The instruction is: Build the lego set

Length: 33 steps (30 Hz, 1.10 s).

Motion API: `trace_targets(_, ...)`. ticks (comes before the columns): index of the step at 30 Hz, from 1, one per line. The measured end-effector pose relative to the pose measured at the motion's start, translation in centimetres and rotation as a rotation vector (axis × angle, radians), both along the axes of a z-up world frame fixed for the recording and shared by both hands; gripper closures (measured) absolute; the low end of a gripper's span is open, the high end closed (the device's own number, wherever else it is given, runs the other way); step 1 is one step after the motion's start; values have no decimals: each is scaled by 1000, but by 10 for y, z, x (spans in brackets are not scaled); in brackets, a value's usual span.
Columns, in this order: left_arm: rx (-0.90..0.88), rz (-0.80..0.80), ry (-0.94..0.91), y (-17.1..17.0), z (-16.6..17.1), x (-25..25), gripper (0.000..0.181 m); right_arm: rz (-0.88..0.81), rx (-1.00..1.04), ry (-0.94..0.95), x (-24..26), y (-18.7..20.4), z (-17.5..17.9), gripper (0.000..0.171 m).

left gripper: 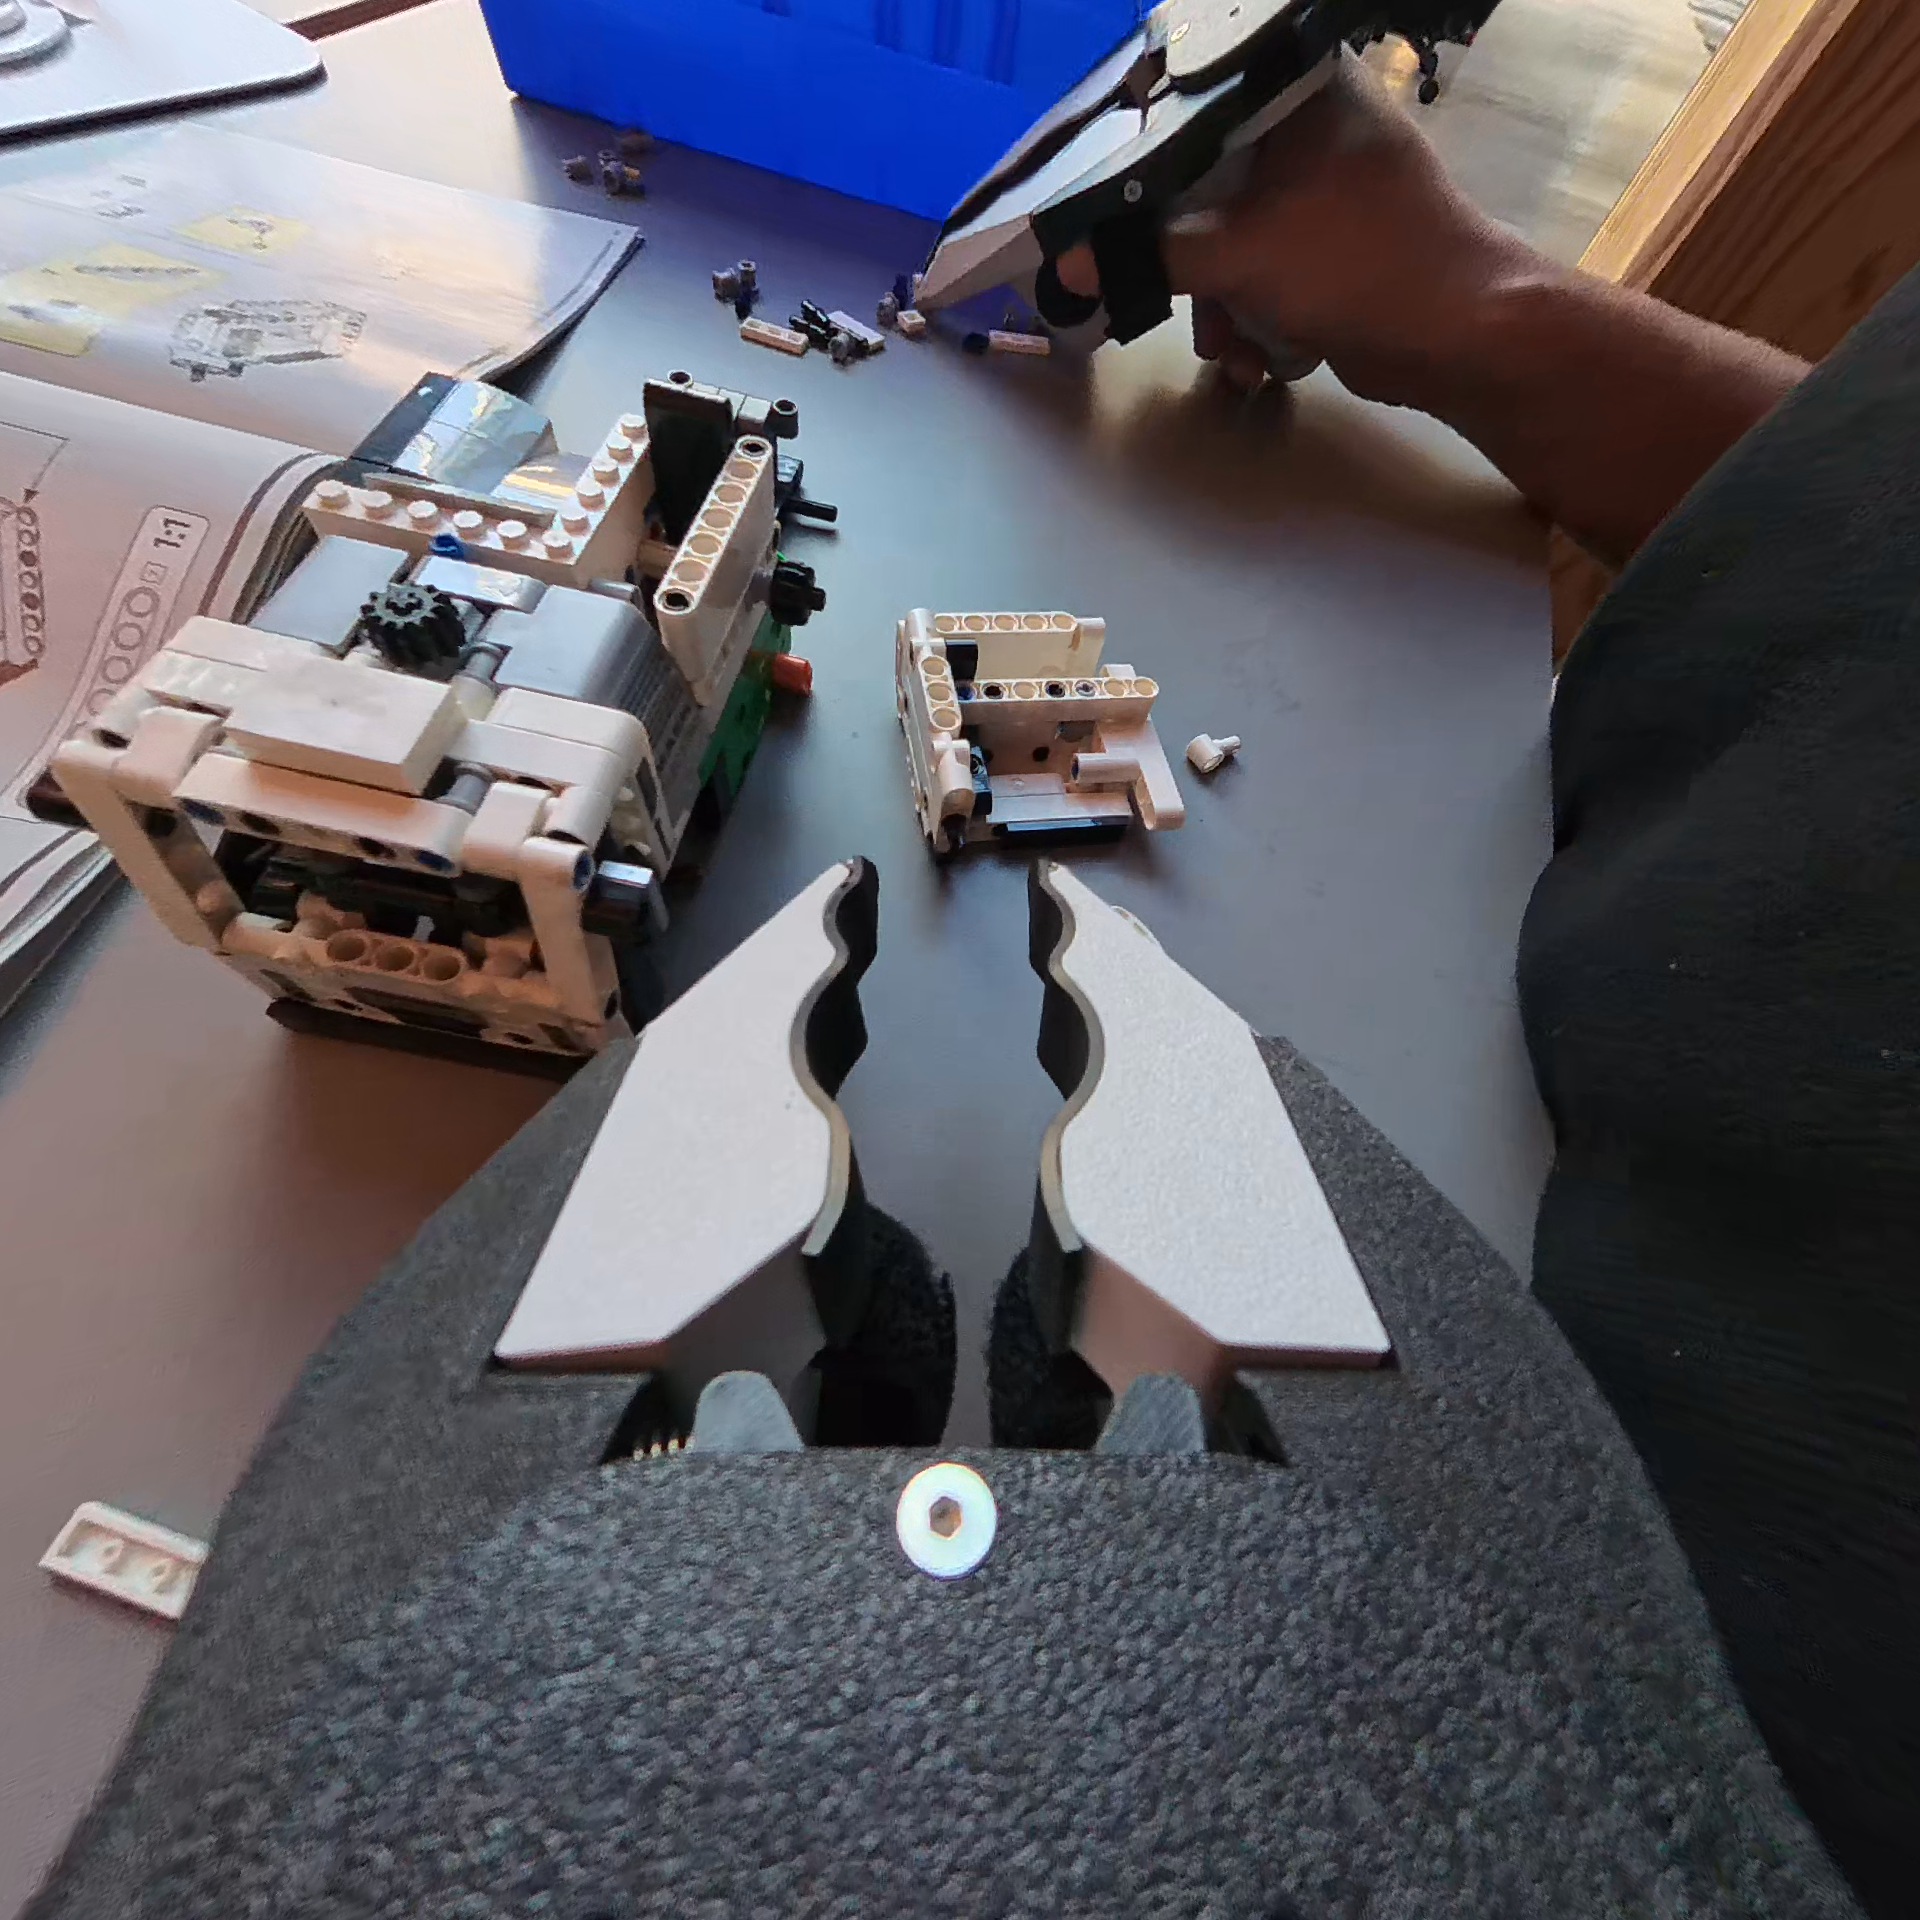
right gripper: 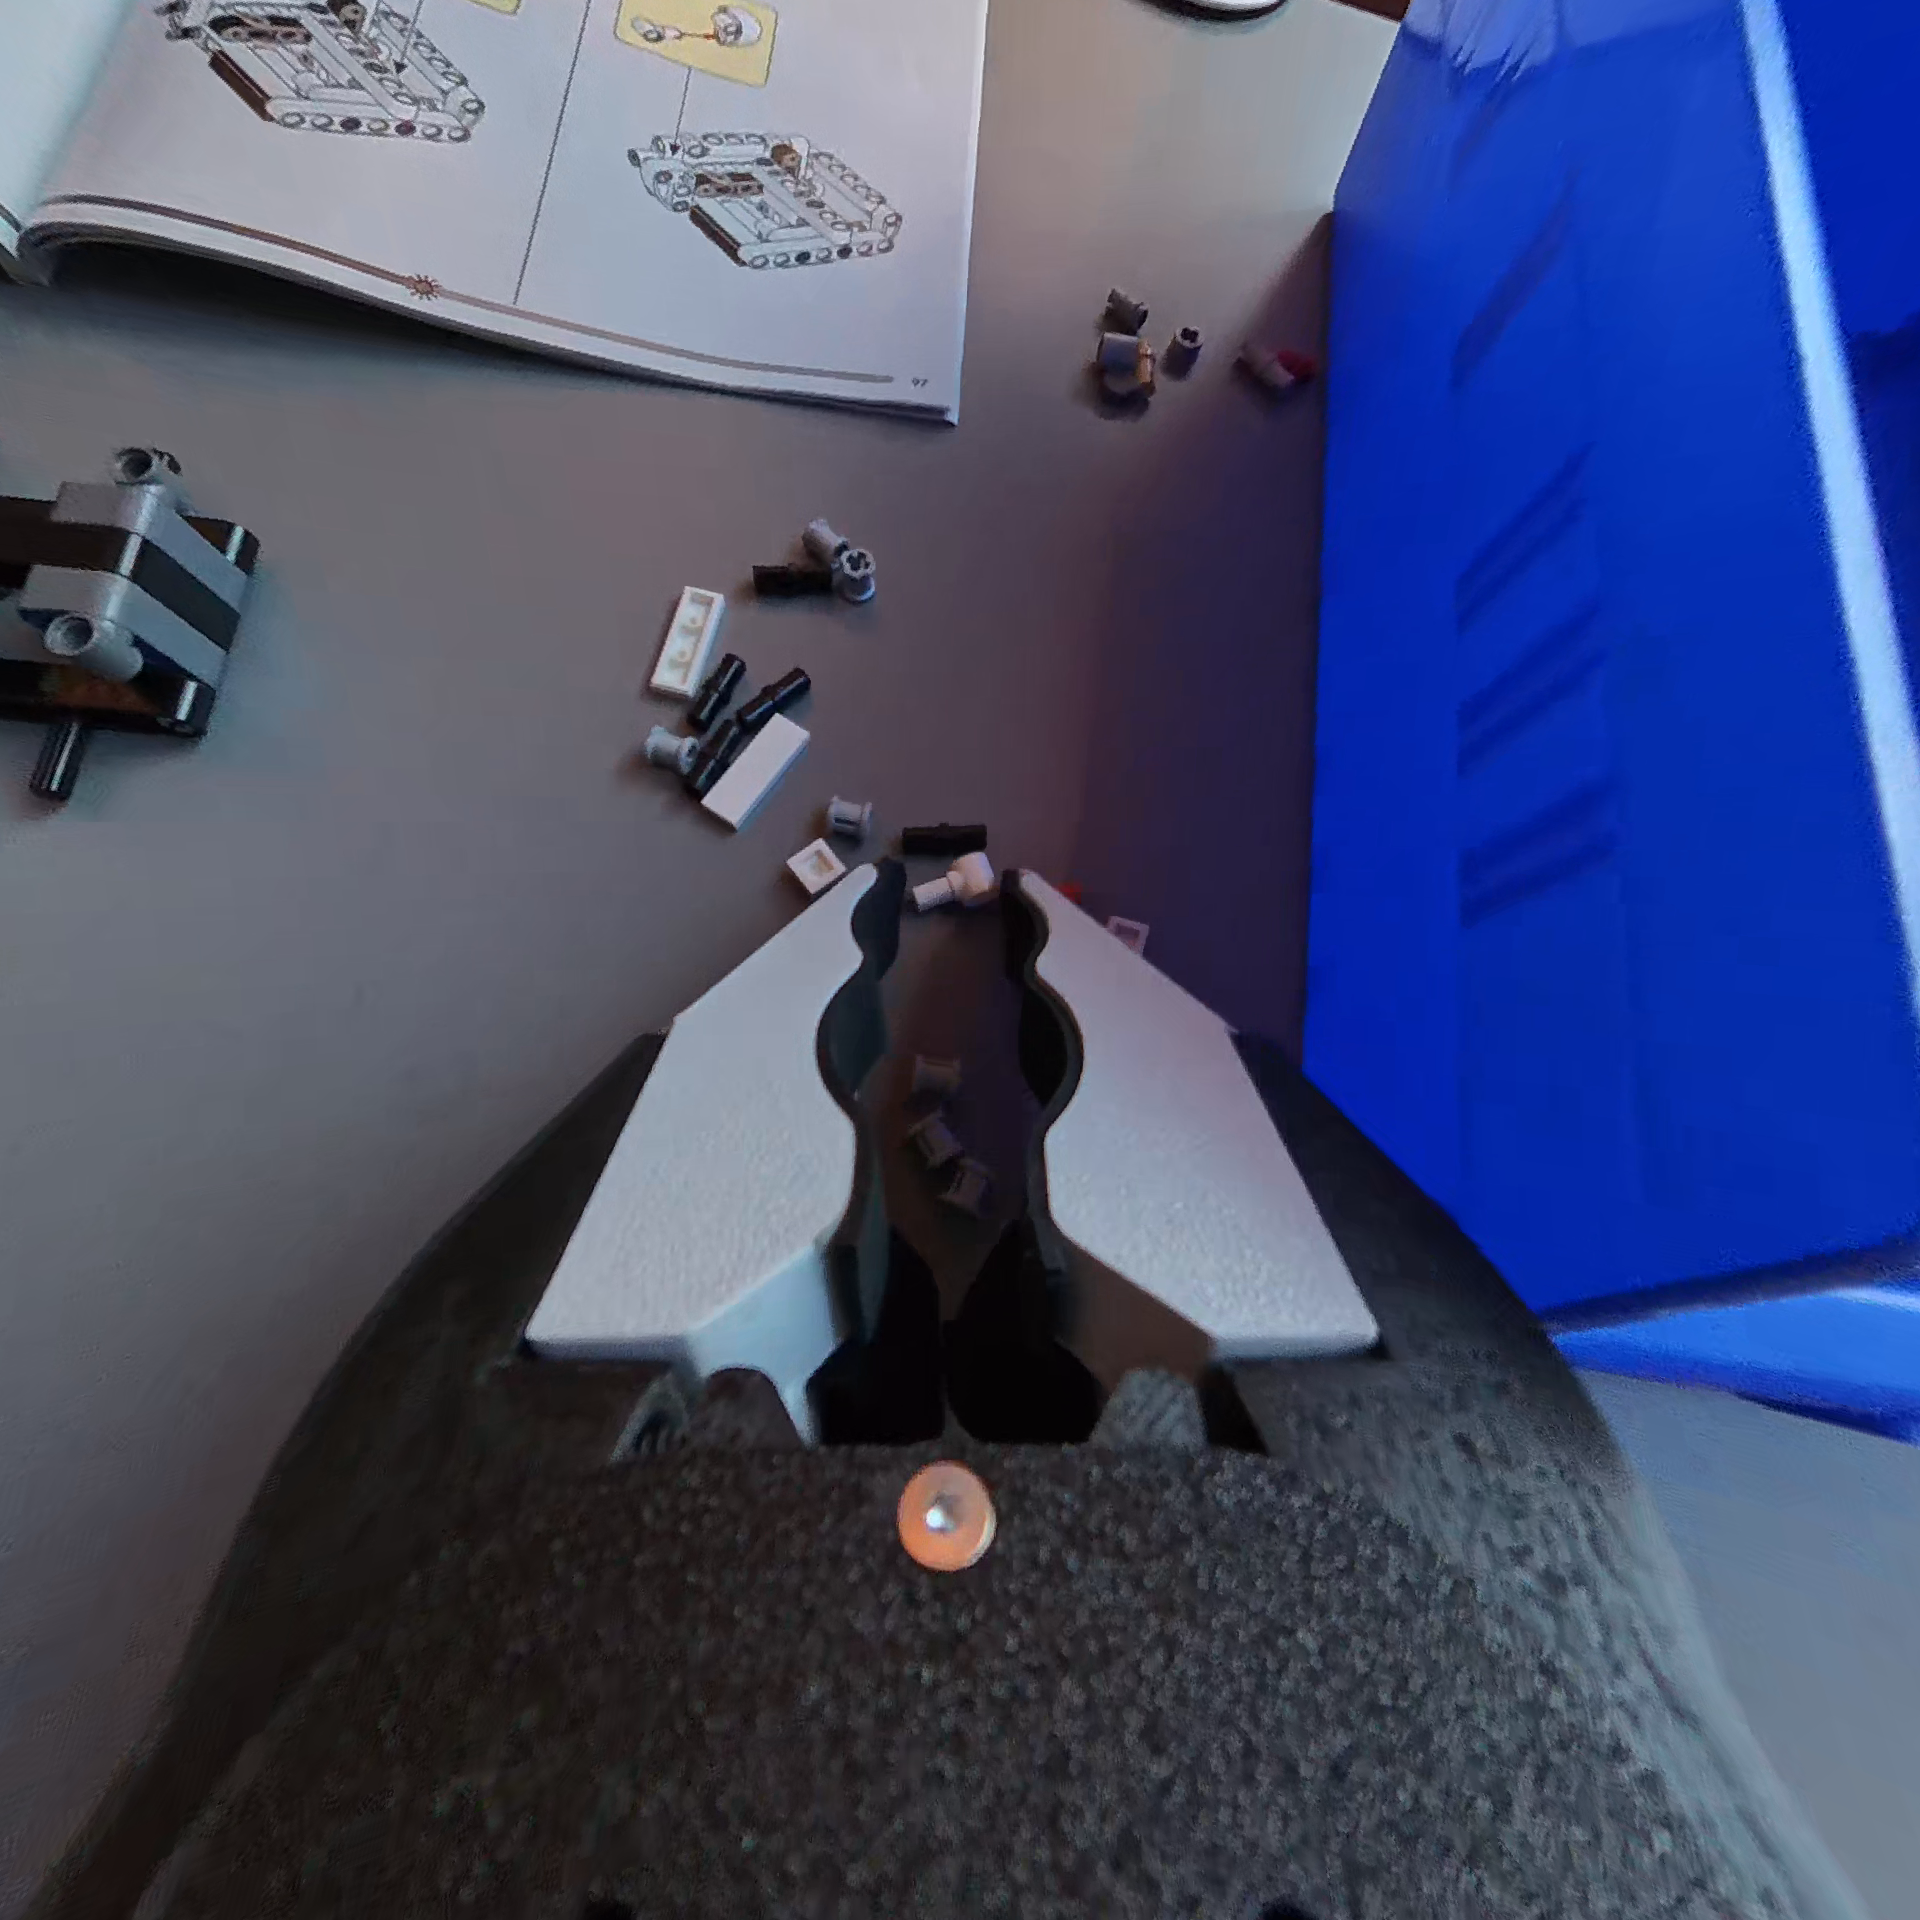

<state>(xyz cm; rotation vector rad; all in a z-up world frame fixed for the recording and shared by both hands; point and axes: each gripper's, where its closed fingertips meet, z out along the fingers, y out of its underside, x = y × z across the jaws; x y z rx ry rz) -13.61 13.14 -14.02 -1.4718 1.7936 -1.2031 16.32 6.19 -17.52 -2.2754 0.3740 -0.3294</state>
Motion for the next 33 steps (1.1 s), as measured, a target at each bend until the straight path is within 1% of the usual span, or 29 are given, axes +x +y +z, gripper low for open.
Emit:
trace_targets(4, 25, -11, 42, -2, -7, 1, 153, 13, 6, 17, -1, 1, 0, 155)
trace_targets(8, 8, -10, 54, -2, -9, 1, 153, 16, 10, 17, -2, 1, 1, 155)
trace_targets(10, 0, -9, 53, -2, -8, 1, 153, 27, 36, 4, -5, 2, 6, 156)
trace_targets(12, -2, -7, 55, -1, -8, 2, 153, 78, 79, -1, -17, 6, 19, 155)
trace_targets(14, 1, -8, 60, -1, -9, 2, 153, 210, 118, 6, -46, 12, 33, 155)
trace_targets(16, 3, -10, 66, -2, -10, 2, 153, 420, 131, 51, -94, 17, 41, 155)
trace_targets(18, 3, -14, 73, -3, -11, 2, 153, 651, 121, 139, -151, 12, 41, 155)
trace_targets(19, 4, -17, 74, -3, -11, 2, 153, 732, 108, 175, -174, 8, 38, 155)
trace_targets(21, 8, -23, 73, -4, -11, 1, 153, 816, 73, 224, -205, 1, 29, 155)
trace_targets(24, 17, -30, 68, -6, -11, 1, 153, 846, 25, 269, -226, -5, 13, 155)
trace_targets(28, 36, -42, 59, -8, -11, 0, 153, 816, -11, 264, -231, -4, 1, 155)
trace_targets(33, 92, -42, 54, -10, -12, 0, 153, 812, -5, 232, -232, -4, 0, 155)
